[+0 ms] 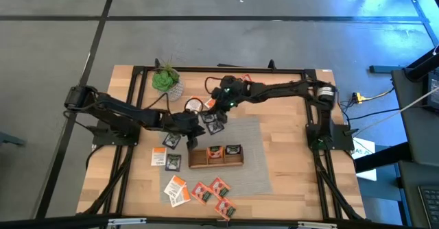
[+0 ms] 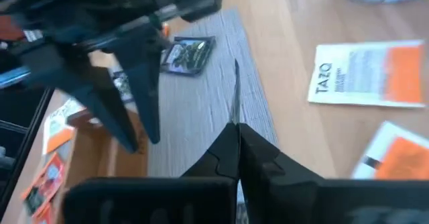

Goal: Pick & Place Tea
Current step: Put the purple tea bag into the right section of the wooden organizer

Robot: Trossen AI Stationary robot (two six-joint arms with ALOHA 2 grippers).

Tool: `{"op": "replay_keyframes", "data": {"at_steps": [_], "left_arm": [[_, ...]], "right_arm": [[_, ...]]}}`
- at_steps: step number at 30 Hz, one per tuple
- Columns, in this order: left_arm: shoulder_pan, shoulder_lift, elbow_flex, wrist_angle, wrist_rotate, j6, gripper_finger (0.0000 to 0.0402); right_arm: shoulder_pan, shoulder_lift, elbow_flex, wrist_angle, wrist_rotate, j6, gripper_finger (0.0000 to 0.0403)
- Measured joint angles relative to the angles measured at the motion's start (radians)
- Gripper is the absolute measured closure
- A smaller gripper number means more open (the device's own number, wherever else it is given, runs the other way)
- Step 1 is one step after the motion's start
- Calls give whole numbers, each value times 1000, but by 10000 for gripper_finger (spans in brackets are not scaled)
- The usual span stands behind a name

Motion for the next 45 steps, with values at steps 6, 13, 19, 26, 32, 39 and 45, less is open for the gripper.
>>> {"op": "replay_keyframes", "data": {"at_steps": [6, 13, 19, 26, 32, 39, 45], "left_arm": [[-25, -65, 0, 3, 15, 18, 332], [-61, -93, 1, 4, 12, 27, 332], [-57, -93, 1, 5, -30, 65, 332], [-56, -93, 1, 6, -92, 115, 331], [-56, -93, 1, 8, -102, 114, 331], [-56, -93, 1, 10, -102, 114, 331], [-56, -93, 1, 10, -102, 114, 331]], "right_arm": [[15, -198, -45, -122, 24, -58, 397], [93, -452, -304, -22, 118, -4, 393], [225, -624, -567, 259, 171, 82, 392], [406, -668, -783, 578, 322, 104, 392], [524, -664, -875, 663, 619, 64, 391], [567, -631, -892, 695, 721, 14, 391], [569, -512, -892, 826, 696, -3, 391]]}}
